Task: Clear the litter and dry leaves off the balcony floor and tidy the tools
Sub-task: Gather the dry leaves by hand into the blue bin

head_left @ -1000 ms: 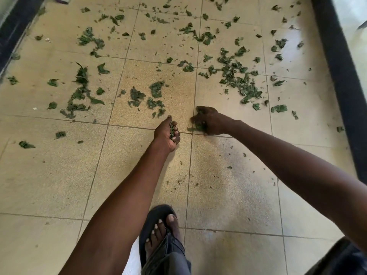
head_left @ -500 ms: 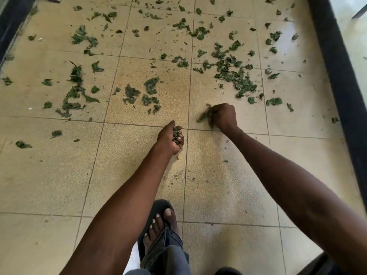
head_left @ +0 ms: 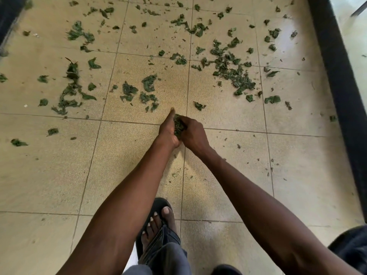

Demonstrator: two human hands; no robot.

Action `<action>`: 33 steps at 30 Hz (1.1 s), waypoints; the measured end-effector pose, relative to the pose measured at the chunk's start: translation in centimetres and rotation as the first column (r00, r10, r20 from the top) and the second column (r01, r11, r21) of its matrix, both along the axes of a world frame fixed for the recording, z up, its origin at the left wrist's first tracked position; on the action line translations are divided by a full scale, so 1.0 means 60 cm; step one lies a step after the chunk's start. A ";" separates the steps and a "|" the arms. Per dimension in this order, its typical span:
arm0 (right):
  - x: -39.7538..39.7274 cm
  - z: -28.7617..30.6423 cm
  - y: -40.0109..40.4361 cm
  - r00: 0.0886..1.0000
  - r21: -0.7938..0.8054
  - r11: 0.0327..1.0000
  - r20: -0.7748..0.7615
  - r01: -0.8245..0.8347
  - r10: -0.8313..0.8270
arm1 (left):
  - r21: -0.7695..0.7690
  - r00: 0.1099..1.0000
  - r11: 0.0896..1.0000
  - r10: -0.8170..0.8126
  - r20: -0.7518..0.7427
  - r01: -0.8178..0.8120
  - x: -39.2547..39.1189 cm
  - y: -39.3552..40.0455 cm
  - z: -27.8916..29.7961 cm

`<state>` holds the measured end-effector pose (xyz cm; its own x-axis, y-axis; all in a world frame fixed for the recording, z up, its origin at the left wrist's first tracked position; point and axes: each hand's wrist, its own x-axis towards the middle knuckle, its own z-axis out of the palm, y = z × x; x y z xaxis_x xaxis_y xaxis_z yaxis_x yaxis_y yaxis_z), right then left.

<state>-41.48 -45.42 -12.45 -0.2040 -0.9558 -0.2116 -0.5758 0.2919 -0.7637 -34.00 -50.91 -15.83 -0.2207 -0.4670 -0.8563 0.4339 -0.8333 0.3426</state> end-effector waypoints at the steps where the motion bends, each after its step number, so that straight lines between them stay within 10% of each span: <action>1: -0.001 0.002 0.004 0.999 -0.047 0.998 0.002 0.042 -0.042 | -0.014 1.000 1.000 -0.015 0.003 0.015 -0.001 0.002 -0.002; 5: -0.017 -0.003 -0.005 0.968 -0.145 0.989 -0.240 0.034 -0.068 | -0.025 0.998 1.000 -0.016 0.060 0.018 -0.006 0.005 0.004; 9: -0.069 0.012 -0.047 0.990 0.052 0.989 0.034 -0.141 0.139 | -0.034 0.993 0.999 0.030 0.114 -0.026 0.006 -0.008 0.003; 13: -0.128 -0.007 -0.091 0.976 -0.005 0.998 -0.206 -0.065 0.062 | -0.039 0.996 0.998 0.056 0.062 -0.054 0.006 -0.016 0.003; 17: -0.157 -0.052 -0.086 0.828 0.156 0.920 -0.401 -0.359 0.391 | -0.057 0.999 0.998 0.014 0.049 -0.011 -0.004 -0.012 0.008; 25: -0.166 -0.082 0.035 0.631 0.064 0.885 -0.678 -0.461 0.377 | -0.068 0.995 0.993 -0.093 0.034 0.095 -0.025 0.014 0.003; 29: -0.172 -0.073 0.043 0.928 -0.103 0.995 -0.368 0.012 -0.050 | -0.103 0.976 0.971 -0.209 0.063 0.214 -0.043 0.026 -0.004; 33: -0.135 -0.031 0.051 0.916 -0.074 0.917 0.125 0.392 -0.381 | -0.158 0.925 0.918 -0.335 0.177 0.363 -0.072 0.037 -0.008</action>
<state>-49.55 -42.36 -14.32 -0.5428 -0.8237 -0.1639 -0.3469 0.3977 -0.8494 -38.31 -48.67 -16.33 -0.2800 -0.5348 -0.7972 0.0619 -0.8388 0.5410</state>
